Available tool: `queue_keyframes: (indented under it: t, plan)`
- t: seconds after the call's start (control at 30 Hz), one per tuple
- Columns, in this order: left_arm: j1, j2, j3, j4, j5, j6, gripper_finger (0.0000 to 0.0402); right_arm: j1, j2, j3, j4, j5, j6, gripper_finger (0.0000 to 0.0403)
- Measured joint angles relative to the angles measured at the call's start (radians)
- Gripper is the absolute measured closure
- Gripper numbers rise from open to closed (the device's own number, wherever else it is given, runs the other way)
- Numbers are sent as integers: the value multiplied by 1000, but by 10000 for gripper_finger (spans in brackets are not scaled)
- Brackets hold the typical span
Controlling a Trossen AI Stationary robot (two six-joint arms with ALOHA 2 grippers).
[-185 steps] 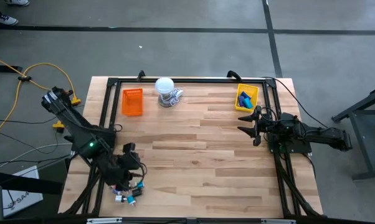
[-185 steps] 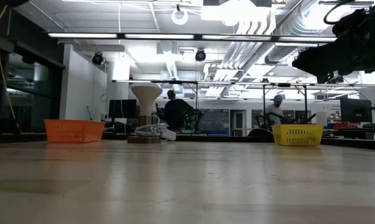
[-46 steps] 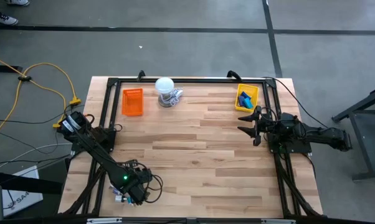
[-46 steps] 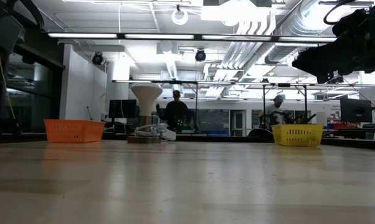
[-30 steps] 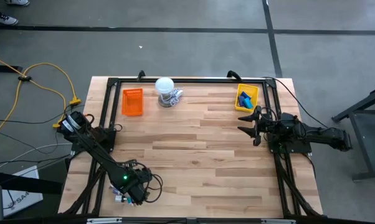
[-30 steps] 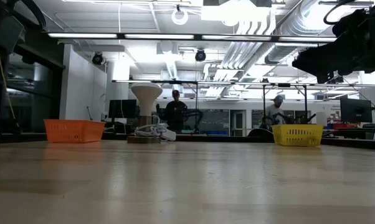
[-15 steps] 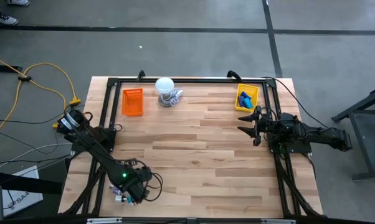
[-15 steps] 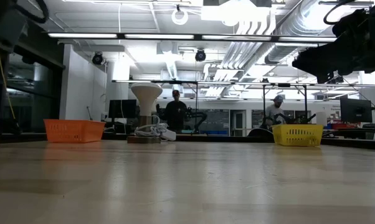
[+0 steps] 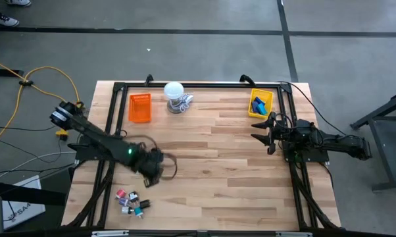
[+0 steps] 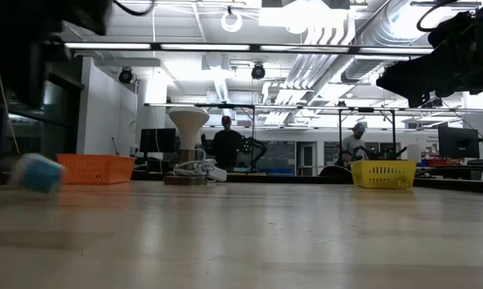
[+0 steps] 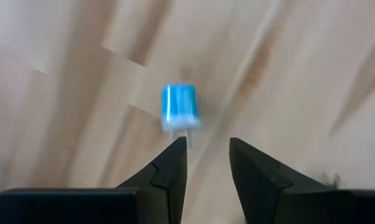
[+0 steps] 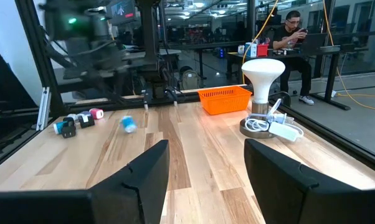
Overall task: Pick & Place Office items
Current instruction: Put the top light blue charger adapter into the orange basket, then put the light blue charger adapter into the orange basket
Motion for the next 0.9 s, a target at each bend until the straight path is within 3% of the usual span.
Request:
queue_keyframes:
  t: [0.2,0.43,0.63,0.9]
  plan:
    - [160,-46,0,-74,31,92,295,0,0,0,0,0,0,208]
    - [271,-49,0,-78,60,182,346,0,0,0,0,0,0,208]
    - [333,-49,0,-76,61,182,378,0,0,0,0,0,0,208]
    - [350,-49,0,-74,62,182,381,0,0,0,0,0,0,208]
